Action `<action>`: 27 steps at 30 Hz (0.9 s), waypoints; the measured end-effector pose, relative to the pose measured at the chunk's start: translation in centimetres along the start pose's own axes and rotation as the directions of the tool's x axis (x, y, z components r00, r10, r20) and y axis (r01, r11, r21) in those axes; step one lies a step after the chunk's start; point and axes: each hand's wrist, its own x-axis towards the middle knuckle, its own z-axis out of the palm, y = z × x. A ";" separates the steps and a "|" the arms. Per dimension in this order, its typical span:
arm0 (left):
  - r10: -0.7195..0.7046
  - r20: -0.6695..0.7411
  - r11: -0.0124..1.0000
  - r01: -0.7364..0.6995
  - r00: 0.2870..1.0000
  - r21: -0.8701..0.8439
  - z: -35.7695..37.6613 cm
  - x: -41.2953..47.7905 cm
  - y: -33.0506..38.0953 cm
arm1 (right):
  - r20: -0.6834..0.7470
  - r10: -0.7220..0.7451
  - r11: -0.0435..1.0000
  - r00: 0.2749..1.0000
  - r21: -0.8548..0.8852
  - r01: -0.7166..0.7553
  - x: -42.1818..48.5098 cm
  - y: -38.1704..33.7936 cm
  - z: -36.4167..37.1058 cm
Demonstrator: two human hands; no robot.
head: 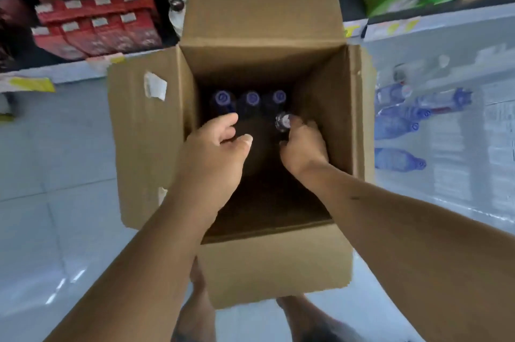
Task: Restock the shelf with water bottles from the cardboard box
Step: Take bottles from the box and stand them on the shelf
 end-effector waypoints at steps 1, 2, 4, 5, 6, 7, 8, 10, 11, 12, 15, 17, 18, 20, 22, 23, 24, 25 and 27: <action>0.001 0.004 1.000 -0.001 1.000 -0.003 0.5 0.8 -0.9 | -0.019 -0.003 1.000 1.000 -0.009 0.002 1.4 0.3 1.2; -0.003 0.005 1.000 0.003 1.000 -0.006 1.1 1.5 -1.7 | -0.033 -0.012 1.000 0.999 -0.020 0.011 2.6 0.5 2.3; -0.010 0.005 1.000 0.010 1.000 -0.009 2.0 2.6 -2.9 | -0.065 -0.039 0.997 0.997 -0.063 0.035 4.8 0.7 3.9; -0.012 0.007 1.000 0.012 1.000 -0.013 2.4 3.1 -3.2 | -0.080 -0.048 0.995 0.996 -0.092 0.040 5.6 0.9 4.4; -0.011 0.012 1.000 0.011 1.000 -0.016 2.6 3.4 -3.5 | -0.090 -0.053 0.991 0.995 -0.124 0.042 6.3 1.0 4.8; -0.007 0.020 1.000 0.007 1.000 -0.018 2.7 3.7 -3.7 | -0.095 -0.061 0.987 0.994 -0.155 0.046 6.7 1.1 5.0; -0.004 0.033 1.000 0.005 0.999 -0.022 2.8 3.8 -3.8 | -0.093 -0.069 0.983 0.993 -0.176 0.052 6.8 1.1 5.0; 0.004 0.047 0.999 -0.002 0.999 -0.034 2.6 3.6 -3.5 | -0.102 -0.099 0.981 0.990 -0.176 0.080 6.2 0.9 4.4; 0.012 0.044 0.999 -0.011 0.999 -0.035 2.4 3.3 -3.3 | -0.118 -0.113 0.983 0.987 -0.158 0.094 5.5 0.6 3.8; 0.023 0.040 0.999 -0.021 0.999 -0.031 2.2 2.8 -3.0 | -0.136 -0.122 0.985 0.983 -0.138 0.103 4.3 0.2 2.9; 0.078 0.028 0.997 -0.078 0.997 -0.006 1.3 0.2 -0.9 | -0.189 -0.153 0.987 0.970 -0.086 0.139 -0.8 -1.2 -1.6; 0.127 0.046 0.992 -0.128 0.991 0.008 0.3 -2.4 1.0 | -0.231 -0.203 0.979 0.952 -0.018 0.204 -5.5 -2.2 -5.5; 0.153 0.068 0.988 -0.154 0.986 0.006 -0.3 -3.7 2.1 | -0.263 -0.224 0.971 0.938 0.019 0.237 -7.9 -2.8 -7.7; 0.206 0.123 0.979 -0.203 0.971 -0.032 -1.6 -6.8 5.0 | -0.356 -0.276 0.945 0.893 0.068 0.320 -12.8 -4.2 -12.6; 0.296 0.170 0.954 -0.285 0.940 -0.087 -3.4 -10.5 8.4 | -0.420 -0.322 0.911 0.849 0.107 0.399 -17.7 -6.1 -17.9; 0.344 0.189 0.938 -0.330 0.920 -0.104 -4.3 -12.5 10.2 | -0.443 -0.338 0.894 0.830 0.124 0.430 -20.1 -7.0 -20.7; 0.390 0.209 0.920 -0.372 0.897 -0.120 -5.1 -14.5 12.0 | -0.467 -0.353 0.879 0.811 0.131 0.458 -22.5 -7.8 -23.3; 0.432 0.224 0.901 -0.410 0.874 -0.141 -6.0 -16.5 13.7 | -0.485 -0.362 0.865 0.796 0.143 0.480 -24.7 -8.6 -25.8; 0.497 0.218 0.867 -0.466 0.840 -0.179 -7.7 -20.7 17.2 | -0.511 -0.381 0.825 0.770 0.188 0.533 -29.0 -10.0 -30.4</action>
